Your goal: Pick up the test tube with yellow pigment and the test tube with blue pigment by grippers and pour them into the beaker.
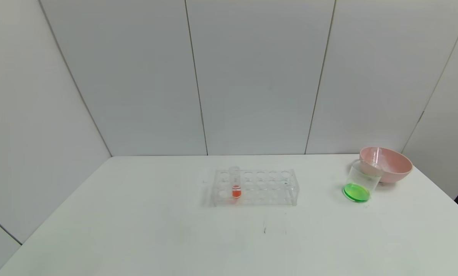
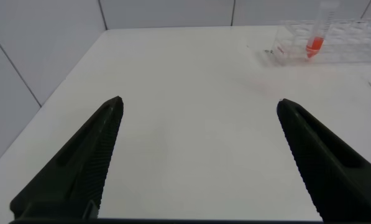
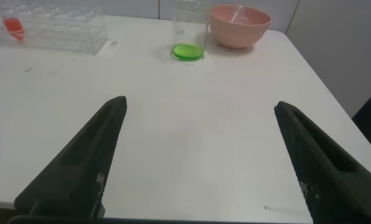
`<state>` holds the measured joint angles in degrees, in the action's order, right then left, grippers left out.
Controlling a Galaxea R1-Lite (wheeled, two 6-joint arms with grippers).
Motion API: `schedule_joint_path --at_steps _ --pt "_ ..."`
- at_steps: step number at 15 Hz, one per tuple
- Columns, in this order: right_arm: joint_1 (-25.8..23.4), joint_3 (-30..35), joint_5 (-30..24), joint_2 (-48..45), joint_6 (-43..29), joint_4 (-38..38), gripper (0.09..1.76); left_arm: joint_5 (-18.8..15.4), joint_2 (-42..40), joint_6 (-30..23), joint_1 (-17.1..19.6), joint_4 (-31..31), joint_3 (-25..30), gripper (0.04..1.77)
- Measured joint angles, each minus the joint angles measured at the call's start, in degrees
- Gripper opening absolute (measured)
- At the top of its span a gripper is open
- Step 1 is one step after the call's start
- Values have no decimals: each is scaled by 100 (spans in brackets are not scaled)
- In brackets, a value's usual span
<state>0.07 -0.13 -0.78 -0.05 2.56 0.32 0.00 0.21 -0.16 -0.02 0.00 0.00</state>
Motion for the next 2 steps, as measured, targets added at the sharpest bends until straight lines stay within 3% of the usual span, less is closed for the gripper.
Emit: schedule_joint_path --at_steps 2 --pt "0 11 5 -2 -10 1 170 0 0 0 0 0 0 176"
